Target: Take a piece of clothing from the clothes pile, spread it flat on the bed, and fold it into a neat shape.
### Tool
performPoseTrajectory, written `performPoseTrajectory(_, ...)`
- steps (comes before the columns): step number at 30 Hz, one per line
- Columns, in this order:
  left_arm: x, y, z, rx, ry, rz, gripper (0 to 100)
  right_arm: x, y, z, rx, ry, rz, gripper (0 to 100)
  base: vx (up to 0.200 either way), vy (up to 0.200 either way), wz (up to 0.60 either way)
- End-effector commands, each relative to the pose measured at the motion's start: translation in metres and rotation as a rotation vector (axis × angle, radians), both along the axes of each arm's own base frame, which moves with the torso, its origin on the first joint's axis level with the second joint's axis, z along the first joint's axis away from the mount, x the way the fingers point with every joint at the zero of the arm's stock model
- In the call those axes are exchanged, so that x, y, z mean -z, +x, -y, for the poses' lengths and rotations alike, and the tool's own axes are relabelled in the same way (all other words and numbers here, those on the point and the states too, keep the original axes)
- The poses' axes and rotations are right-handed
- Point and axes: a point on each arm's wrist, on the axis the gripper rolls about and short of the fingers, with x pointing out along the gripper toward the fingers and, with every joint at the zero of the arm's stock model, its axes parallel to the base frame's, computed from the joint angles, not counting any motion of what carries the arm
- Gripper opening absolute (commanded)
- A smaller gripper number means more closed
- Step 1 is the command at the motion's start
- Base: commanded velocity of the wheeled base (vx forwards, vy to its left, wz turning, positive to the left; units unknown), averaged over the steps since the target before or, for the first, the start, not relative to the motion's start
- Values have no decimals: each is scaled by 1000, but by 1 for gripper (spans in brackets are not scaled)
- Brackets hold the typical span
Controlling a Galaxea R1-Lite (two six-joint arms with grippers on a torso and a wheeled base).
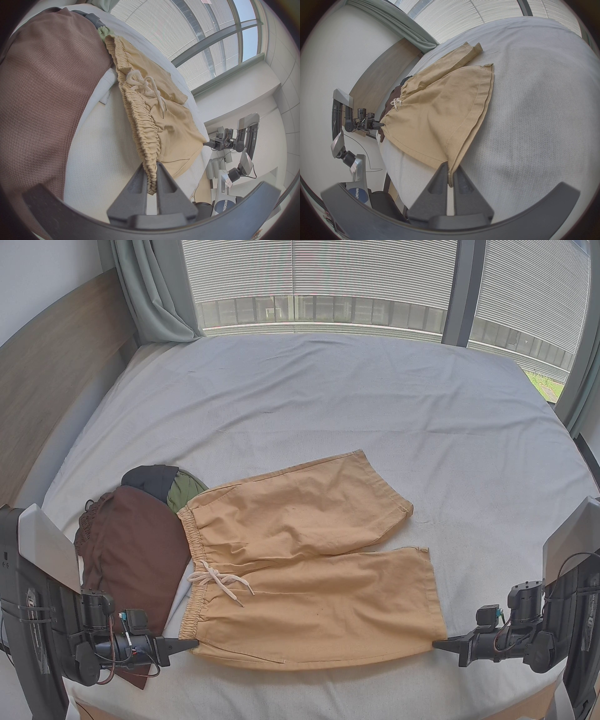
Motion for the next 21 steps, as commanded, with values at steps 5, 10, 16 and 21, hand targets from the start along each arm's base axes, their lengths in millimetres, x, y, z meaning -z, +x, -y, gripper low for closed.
performPoseTrajectory(5,0,-3,0,5,5,-1,0,-1,-4,0,-2,-2,-10,0,0,0,0)
performPoseTrajectory(10,0,-8,-1,29,18,8,0,-5,-4,0,-2,-1,2,0,0,0,0)
performPoseTrajectory(16,0,-12,-1,52,15,8,0,-5,-6,0,-3,-3,-13,0,0,0,0)
performPoseTrajectory(21,1,-14,-4,47,25,13,0,-6,-5,1,-2,-3,-6,0,0,0,0)
